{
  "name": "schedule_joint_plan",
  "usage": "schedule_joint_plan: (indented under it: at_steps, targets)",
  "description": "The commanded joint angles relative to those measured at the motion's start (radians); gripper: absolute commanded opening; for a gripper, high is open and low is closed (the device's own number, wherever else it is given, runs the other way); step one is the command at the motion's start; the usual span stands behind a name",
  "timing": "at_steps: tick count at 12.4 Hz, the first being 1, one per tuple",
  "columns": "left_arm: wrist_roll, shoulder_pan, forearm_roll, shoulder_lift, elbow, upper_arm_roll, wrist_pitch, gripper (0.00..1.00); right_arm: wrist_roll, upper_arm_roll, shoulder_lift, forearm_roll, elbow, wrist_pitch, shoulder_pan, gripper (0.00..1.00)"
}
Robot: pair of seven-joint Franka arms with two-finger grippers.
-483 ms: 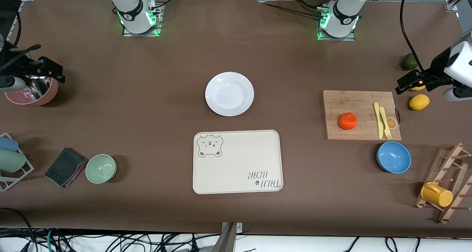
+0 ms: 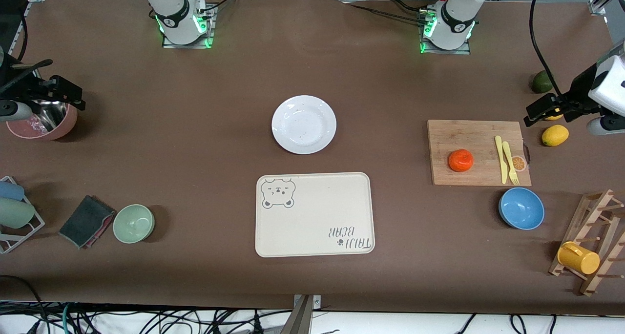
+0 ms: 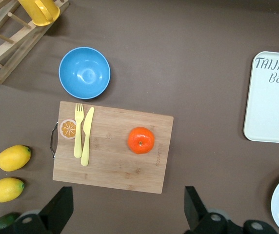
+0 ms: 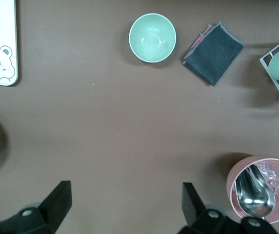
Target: Place orange and plate with both arms
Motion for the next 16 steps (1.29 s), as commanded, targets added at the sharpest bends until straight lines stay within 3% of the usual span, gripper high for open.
schedule_joint_plan:
  at_steps: [1,5,16]
  targets:
    - [0.012,0.005,-0.018,-0.004,-0.004,-0.001,0.010,1.00,0.004,-0.003,0.009,0.004,0.013,0.000,-0.008,1.00]
    - [0.012,0.004,-0.018,-0.006,-0.003,0.000,0.010,1.00,0.004,-0.008,0.024,0.067,0.054,0.002,-0.020,1.00]
    - [0.011,0.005,-0.018,-0.004,0.005,0.002,0.008,1.00,0.003,-0.008,0.026,0.075,0.051,-0.001,-0.026,1.00]
